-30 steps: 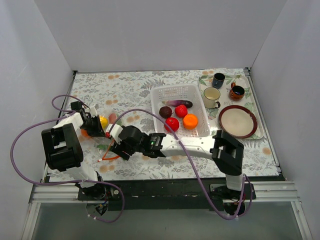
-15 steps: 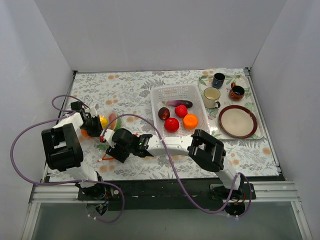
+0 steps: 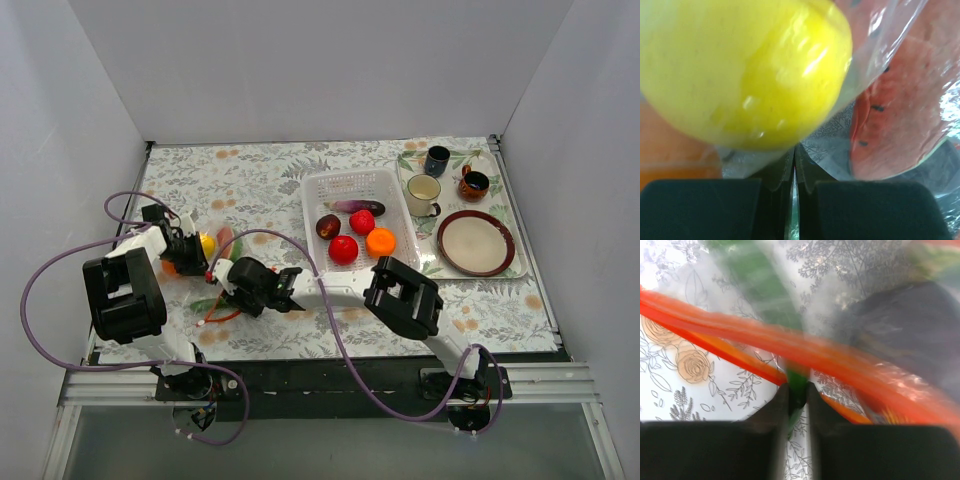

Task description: Open the zip-top bag and remove the fake food

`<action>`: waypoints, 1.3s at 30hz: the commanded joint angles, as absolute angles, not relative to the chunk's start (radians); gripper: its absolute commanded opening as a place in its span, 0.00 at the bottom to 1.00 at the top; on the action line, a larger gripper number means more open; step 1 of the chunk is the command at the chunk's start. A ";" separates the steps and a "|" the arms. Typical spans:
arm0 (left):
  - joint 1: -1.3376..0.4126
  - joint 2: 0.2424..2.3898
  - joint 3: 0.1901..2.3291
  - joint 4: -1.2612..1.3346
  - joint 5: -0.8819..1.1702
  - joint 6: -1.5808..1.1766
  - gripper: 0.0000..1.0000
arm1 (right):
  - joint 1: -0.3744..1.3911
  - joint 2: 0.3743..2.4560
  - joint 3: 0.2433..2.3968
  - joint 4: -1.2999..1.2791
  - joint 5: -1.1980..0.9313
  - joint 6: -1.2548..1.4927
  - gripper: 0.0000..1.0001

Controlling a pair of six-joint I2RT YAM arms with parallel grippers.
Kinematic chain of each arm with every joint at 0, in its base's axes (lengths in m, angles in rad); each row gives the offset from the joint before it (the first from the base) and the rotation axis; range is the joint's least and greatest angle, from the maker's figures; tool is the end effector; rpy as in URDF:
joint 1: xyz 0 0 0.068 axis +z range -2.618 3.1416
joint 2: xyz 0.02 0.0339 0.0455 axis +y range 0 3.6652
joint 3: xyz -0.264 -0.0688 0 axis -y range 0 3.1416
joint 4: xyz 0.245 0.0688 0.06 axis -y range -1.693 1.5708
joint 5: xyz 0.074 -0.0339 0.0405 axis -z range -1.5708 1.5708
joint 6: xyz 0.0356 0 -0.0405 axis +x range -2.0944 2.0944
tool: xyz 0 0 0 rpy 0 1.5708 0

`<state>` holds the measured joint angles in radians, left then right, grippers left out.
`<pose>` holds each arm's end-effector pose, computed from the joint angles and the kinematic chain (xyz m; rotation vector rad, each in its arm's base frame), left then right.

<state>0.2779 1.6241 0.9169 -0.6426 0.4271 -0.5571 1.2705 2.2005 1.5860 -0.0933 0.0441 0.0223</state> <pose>0.2758 0.0634 0.1597 -1.1158 2.6882 -0.6698 0.1475 0.4709 0.1634 -1.3579 1.9267 0.6122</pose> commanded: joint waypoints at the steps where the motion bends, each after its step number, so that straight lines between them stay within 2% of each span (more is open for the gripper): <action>1: 0.284 1.583 0.899 -0.635 0.437 -0.545 0.00 | 1.270 2.125 1.542 -0.064 0.031 0.028 0.02; 7: 0.284 1.603 0.899 -0.614 0.411 -0.540 0.00 | 1.270 1.946 1.421 -0.058 0.055 0.038 0.01; 12: 0.287 1.620 0.928 -0.618 0.407 -0.540 0.00 | 1.270 1.813 1.339 -0.141 0.172 0.058 0.01; 19: 0.287 1.629 0.962 -0.637 0.423 -0.548 0.00 | 1.243 1.680 1.287 -0.362 0.568 0.138 0.01; 28: 0.287 1.591 1.086 -0.771 0.528 -0.580 0.00 | 1.096 1.655 1.364 -0.722 0.928 0.406 0.01; 32: 0.287 1.575 1.144 -0.836 0.584 -0.594 0.00 | 1.020 1.626 1.359 -0.730 0.948 0.469 0.01; 39: 0.288 1.542 1.193 -0.873 0.569 -0.574 0.00 | 0.985 1.568 1.338 -0.572 0.923 0.365 0.01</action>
